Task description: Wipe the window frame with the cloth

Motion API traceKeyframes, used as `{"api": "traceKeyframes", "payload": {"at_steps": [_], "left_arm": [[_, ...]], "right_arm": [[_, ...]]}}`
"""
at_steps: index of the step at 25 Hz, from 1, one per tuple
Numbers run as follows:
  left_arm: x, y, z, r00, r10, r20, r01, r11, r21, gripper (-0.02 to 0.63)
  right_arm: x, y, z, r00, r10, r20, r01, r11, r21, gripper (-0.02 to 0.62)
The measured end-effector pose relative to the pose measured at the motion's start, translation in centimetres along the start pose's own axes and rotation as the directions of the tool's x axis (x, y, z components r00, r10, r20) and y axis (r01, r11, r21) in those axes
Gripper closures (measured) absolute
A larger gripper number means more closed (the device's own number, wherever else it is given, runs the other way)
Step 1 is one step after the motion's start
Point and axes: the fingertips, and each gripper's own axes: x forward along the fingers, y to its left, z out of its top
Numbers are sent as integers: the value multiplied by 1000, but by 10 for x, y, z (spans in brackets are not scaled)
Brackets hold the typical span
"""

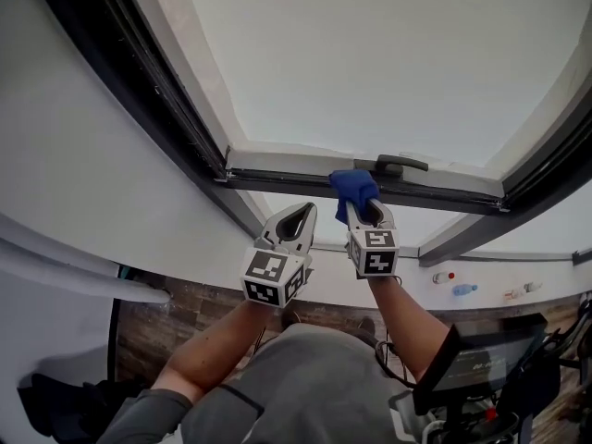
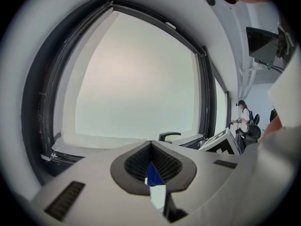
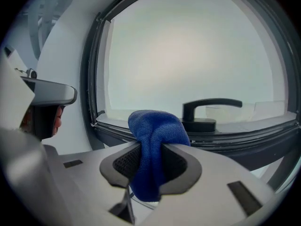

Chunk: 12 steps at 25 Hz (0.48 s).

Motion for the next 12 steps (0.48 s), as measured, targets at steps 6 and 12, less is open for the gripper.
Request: {"api": "traceKeyframes", "payload": {"at_steps": [6, 12], "left_arm": [[28, -46, 12, 997, -79, 28, 80, 996, -50, 598], [54, -82, 7, 994, -105, 8, 105, 994, -9, 598]], "right_arm": [[-25, -50, 1, 999, -39, 5, 39, 999, -6, 471], [-49, -102, -7, 996, -92, 0, 92, 996, 17, 471]]}}
